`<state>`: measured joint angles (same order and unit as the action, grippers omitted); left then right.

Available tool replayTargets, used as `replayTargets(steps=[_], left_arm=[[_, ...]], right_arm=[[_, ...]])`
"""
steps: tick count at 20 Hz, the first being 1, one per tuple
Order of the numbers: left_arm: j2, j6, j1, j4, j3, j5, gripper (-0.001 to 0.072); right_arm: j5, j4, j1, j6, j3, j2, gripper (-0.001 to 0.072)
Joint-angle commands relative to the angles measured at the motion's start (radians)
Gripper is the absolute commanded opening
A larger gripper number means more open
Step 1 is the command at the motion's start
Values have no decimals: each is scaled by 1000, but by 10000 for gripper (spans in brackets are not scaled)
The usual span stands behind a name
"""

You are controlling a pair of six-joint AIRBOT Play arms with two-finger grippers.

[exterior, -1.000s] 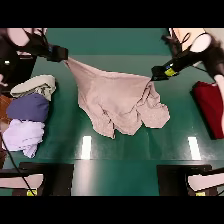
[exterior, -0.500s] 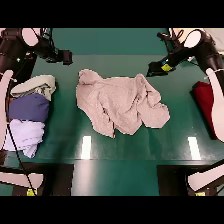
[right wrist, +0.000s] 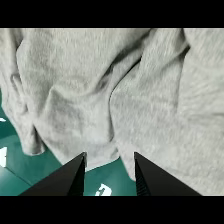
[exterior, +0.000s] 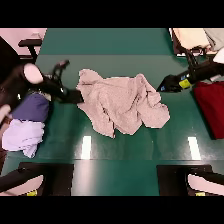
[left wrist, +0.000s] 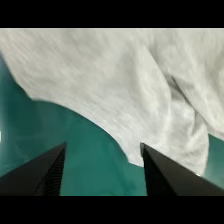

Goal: Fold the shirts.

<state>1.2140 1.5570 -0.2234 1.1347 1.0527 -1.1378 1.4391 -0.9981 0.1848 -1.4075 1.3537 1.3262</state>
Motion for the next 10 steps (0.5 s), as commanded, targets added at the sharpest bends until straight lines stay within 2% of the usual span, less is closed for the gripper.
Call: replayTargets(steps=[1, 5, 7, 10], left_arm=[[-106, 41, -87, -144, -307, 163, 552], [-105, 48, -216, -246, -414, 328, 551], [-102, 93, -258, -245, -435, 366, 551], [-94, 113, -288, -245, -437, 401, 552]], right_arm=[[-64, 37, -20, 10, -153, -117, 356], [-74, 37, -20, 11, -206, -166, 356], [-73, 38, -20, 11, -206, -167, 357], [-69, 39, -20, 11, -206, -167, 356]])
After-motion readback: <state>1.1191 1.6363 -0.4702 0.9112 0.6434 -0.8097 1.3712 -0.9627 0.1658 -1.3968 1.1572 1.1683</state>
